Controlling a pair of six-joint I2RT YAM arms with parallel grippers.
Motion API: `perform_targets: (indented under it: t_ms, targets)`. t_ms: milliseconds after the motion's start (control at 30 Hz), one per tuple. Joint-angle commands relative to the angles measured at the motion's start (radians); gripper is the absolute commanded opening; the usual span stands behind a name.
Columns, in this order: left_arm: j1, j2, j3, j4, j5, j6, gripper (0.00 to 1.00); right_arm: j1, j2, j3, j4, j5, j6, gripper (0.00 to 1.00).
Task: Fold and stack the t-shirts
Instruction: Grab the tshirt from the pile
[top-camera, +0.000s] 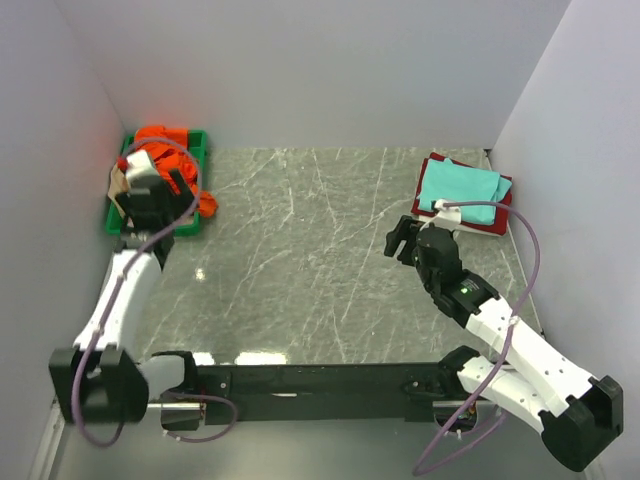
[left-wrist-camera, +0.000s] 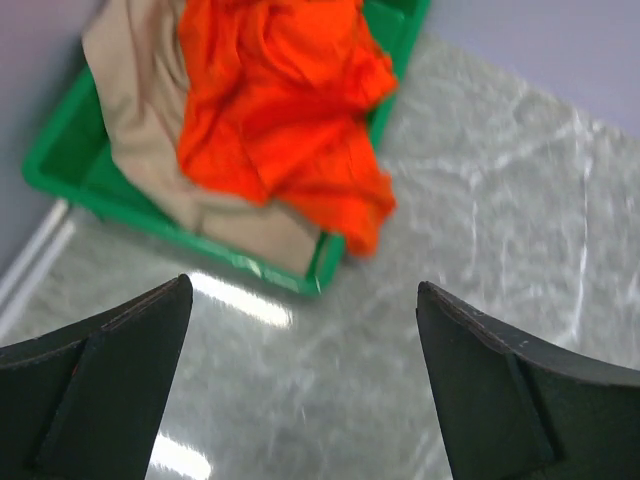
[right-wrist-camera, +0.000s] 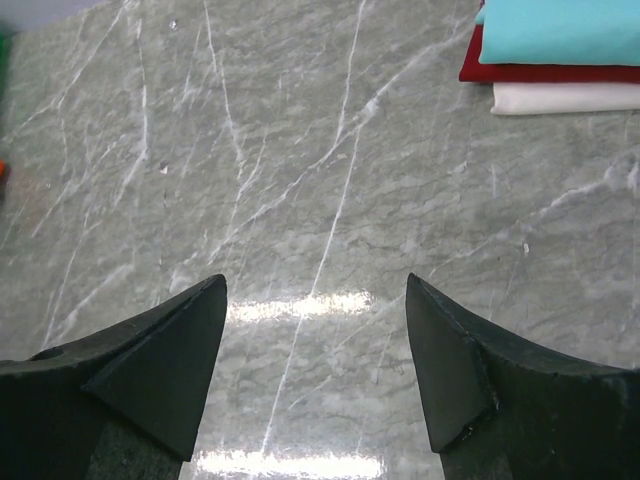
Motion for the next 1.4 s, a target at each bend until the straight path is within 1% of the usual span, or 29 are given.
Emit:
perform_targets:
  t_ms: [0, 33, 67, 100, 133, 200, 233, 267, 367, 433, 567, 700, 833, 933, 1033, 1133, 1167, 1267, 1367]
  targets:
    - [0.133, 0.149, 0.15, 0.053, 0.146, 0.087, 0.99, -0.003, -0.041, 0.023, -0.023, 0.03, 0.005, 0.79]
    - [0.164, 0.239, 0.219, 0.044, 0.168, 0.075, 0.99, -0.003, -0.044, 0.023, -0.03, 0.033, 0.005, 0.79]
    - [0.221, 0.287, 0.256, 0.016, 0.23, 0.061, 0.99, -0.003, -0.047, 0.026, -0.039, 0.03, 0.005, 0.79]
    - [0.243, 0.333, 0.293, 0.007, 0.257, 0.035, 0.98, -0.003, -0.046, 0.033, -0.065, 0.031, 0.008, 0.79]
    - [0.258, 0.417, 0.349, 0.005, 0.28, 0.027, 0.97, -0.003, -0.044, 0.036, -0.077, 0.034, 0.008, 0.79]
    - [0.266, 0.493, 0.391, 0.03, 0.298, 0.03, 0.95, -0.005, -0.049, 0.033, -0.096, 0.033, 0.008, 0.79]
    - [0.267, 0.563, 0.432, 0.033, 0.306, 0.043, 0.95, -0.003, -0.05, 0.029, -0.103, 0.037, 0.01, 0.8]
    - [0.267, 0.602, 0.459, 0.03, 0.304, 0.044, 0.94, -0.003, -0.054, 0.021, -0.103, 0.036, 0.011, 0.79]
    - [0.266, 0.739, 0.574, -0.018, 0.292, 0.053, 0.94, -0.003, -0.078, -0.008, -0.099, 0.04, 0.019, 0.8]
    - [0.267, 0.803, 0.626, -0.007, 0.311, 0.061, 0.94, -0.003, -0.095, -0.033, -0.09, 0.043, 0.027, 0.8]
    - [0.267, 0.86, 0.686, 0.03, 0.353, 0.043, 0.95, -0.005, -0.093, -0.056, -0.067, 0.04, 0.034, 0.8]
    - [0.269, 0.923, 0.759, 0.028, 0.351, -0.002, 0.95, -0.005, -0.029, -0.037, -0.048, 0.019, 0.028, 0.8]
    - [0.267, 1.044, 0.882, -0.007, 0.383, -0.006, 0.94, -0.005, 0.029, -0.005, -0.042, 0.0, 0.008, 0.8]
    - [0.267, 1.131, 0.968, -0.077, 0.37, -0.022, 0.91, -0.005, 0.057, 0.007, -0.027, -0.012, -0.003, 0.8]
    - [0.267, 1.152, 0.968, -0.088, 0.38, -0.025, 0.86, -0.003, 0.074, 0.018, -0.022, -0.021, -0.006, 0.8]
    - [0.267, 1.135, 0.936, -0.065, 0.389, -0.023, 0.62, -0.006, 0.075, 0.015, -0.014, -0.021, -0.003, 0.8]
    - [0.267, 1.127, 0.93, -0.062, 0.39, -0.022, 0.39, -0.003, 0.075, 0.012, -0.013, -0.023, -0.001, 0.8]
    - [0.267, 1.095, 0.944, -0.079, 0.384, -0.019, 0.02, -0.005, 0.072, 0.003, -0.007, -0.029, 0.002, 0.8]
    - [0.267, 1.034, 0.976, -0.102, 0.349, -0.009, 0.0, -0.005, 0.078, 0.006, -0.004, -0.041, 0.001, 0.8]
